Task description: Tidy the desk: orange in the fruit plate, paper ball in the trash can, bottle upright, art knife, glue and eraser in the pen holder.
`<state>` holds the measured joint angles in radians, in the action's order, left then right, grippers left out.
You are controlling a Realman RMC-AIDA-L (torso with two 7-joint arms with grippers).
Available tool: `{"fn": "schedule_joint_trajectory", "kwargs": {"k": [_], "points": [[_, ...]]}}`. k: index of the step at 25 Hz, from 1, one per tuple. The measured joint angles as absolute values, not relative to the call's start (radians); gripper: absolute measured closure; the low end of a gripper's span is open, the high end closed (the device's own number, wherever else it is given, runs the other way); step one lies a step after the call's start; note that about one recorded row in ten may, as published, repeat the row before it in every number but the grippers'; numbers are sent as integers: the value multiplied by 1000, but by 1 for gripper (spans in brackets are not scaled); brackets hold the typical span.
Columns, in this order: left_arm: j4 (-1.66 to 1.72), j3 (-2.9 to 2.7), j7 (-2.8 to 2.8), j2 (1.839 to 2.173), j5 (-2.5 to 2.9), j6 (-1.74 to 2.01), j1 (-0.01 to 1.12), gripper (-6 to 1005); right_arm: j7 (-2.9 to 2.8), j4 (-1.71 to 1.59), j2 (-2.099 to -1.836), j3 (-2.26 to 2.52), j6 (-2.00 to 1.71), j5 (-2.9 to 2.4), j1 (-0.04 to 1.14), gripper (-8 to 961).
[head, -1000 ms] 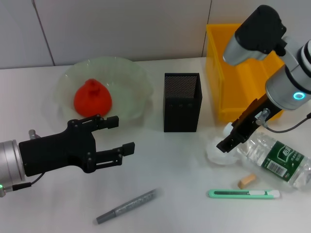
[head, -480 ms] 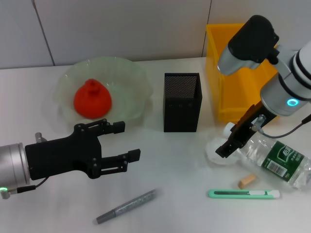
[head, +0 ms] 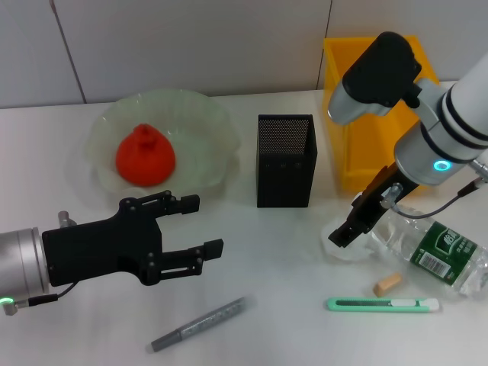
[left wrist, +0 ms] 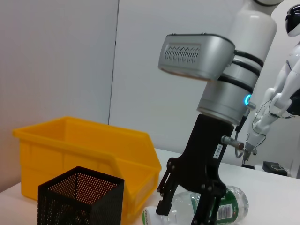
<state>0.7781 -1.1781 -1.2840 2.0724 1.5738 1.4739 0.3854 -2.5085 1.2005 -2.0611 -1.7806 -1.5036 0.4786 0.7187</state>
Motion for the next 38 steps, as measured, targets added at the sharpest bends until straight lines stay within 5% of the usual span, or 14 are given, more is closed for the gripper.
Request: {"fn": "schedule_joint_trajectory", "kwargs": {"k": [38], "points": [[768,-1184,-1273,2074,1558,1479,373,208,-2548,1121,-2075,-1741,-1492,487,729,342]]}}
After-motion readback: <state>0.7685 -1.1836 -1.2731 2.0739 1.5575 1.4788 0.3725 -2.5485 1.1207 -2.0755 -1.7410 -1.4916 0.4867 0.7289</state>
